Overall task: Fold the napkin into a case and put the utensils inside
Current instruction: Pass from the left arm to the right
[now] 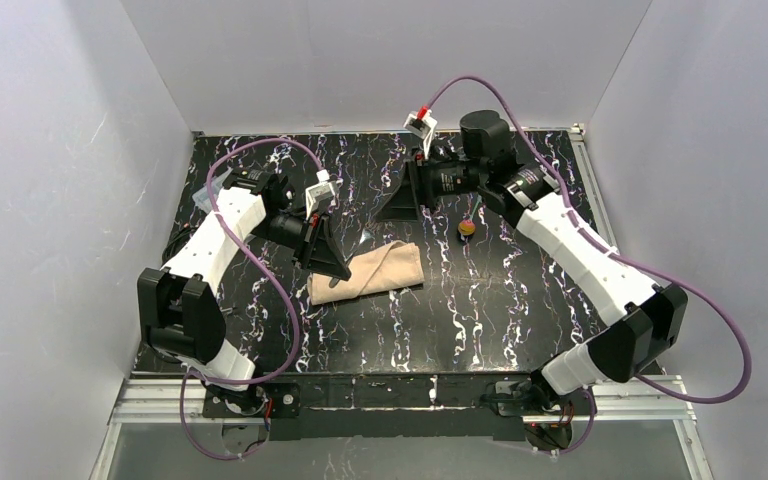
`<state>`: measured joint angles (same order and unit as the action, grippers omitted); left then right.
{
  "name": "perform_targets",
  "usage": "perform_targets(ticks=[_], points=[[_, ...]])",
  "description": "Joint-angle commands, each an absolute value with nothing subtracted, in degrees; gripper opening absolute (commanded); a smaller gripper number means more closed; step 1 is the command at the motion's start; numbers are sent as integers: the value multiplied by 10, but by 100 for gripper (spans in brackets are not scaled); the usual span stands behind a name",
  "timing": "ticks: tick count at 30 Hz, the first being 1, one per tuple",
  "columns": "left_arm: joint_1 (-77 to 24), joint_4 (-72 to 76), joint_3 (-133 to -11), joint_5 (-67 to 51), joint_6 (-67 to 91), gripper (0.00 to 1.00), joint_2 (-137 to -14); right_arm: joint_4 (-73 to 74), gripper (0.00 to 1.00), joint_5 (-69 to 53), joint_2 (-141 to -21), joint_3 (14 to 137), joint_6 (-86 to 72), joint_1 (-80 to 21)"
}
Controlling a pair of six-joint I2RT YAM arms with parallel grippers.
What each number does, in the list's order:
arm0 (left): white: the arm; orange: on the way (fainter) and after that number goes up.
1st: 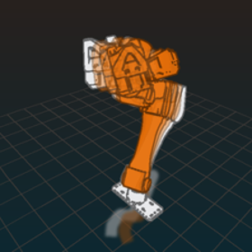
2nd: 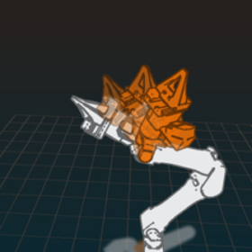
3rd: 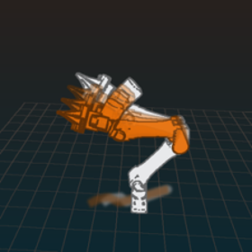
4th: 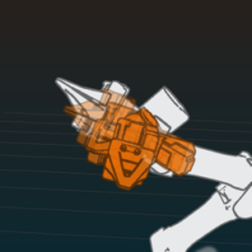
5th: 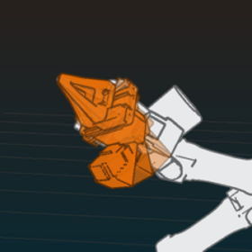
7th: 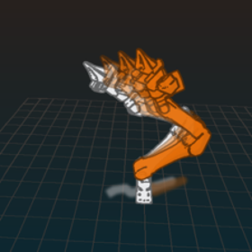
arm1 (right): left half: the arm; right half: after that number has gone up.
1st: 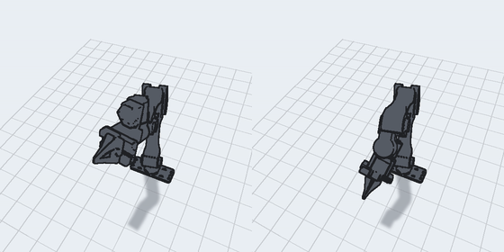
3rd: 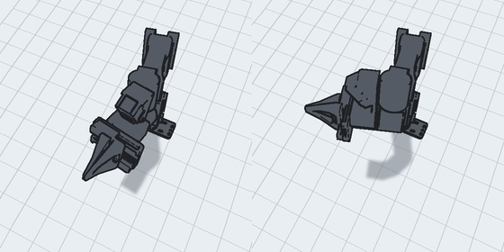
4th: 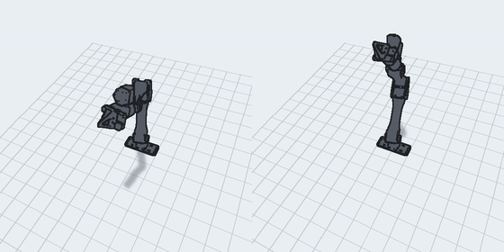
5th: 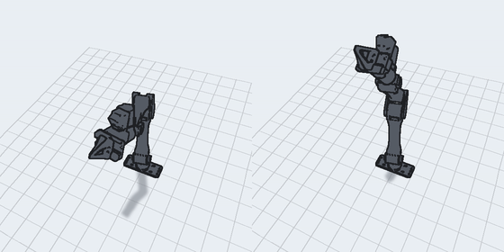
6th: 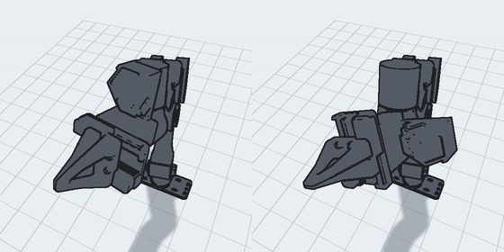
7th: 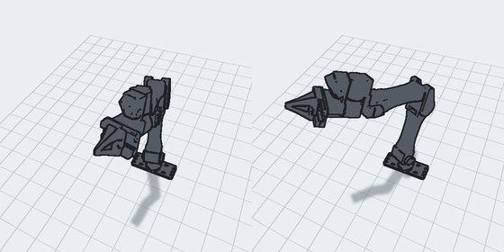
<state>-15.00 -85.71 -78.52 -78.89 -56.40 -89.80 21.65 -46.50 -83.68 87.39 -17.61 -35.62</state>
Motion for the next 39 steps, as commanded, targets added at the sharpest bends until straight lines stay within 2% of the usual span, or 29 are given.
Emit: perform_targets(ticks=[1, 4, 8, 10, 12, 13, 16, 20, 21, 22, 24, 25, 31, 37, 39], points=[[-148, -962, -794, -817, -560, 0, -882, 191, 65, -481, -841, 872, -178, -364], [-147, -962, -794, -817, -565, 0, -878, 191, 58, -471, -850, 865, -191, -367], [-148, -962, -792, -811, -569, 0, -873, 177, 54, -471, -859, 857, -206, -373], [-148, -962, -794, -808, -570, 0, -870, 166, 48, -474, -859, 856, -212, -377], [-147, -963, -797, -808, -570, 0, -870, 150, 38, -481, -857, 853, -221, -381], [-147, -962, -797, -808, -569, 0, -871, 146, 29, -482, -856, 850, -227, -381], [-148, -962, -795, -807, -574, 0, -870, 129, 20, -482, -852, 836, -241, -381], [-148, -962, -794, -800, -576, 1, -869, 67, 1, -481, -836, 797, -277, -381], [-147, -962, -795, -797, -575, 12, -868, 55, 1, -474, -833, 787, -284, -381], [-148, -962, -795, -794, -576, 34, -868, 53, 1, -464, -831, 778, -285, -381], [-145, -955, -793, -787, -577, 91, -862, 70, 1, -418, -825, 762, -287, -378], [-142, -938, -790, -781, -562, 97, -856, 82, 1, -400, -823, 755, -288, -375], [-92, -773, -792, -699, -395, 98, -826, 93, 1, -306, -771, 645, -351, -339], [-83, -687, -850, -445, -294, 98, -839, 116, 1, -160, -664, 480, -468, -308], [-79, -673, -847, -405, -294, 98, -837, 114, 1, -112, -628, 436, -503, -308]])
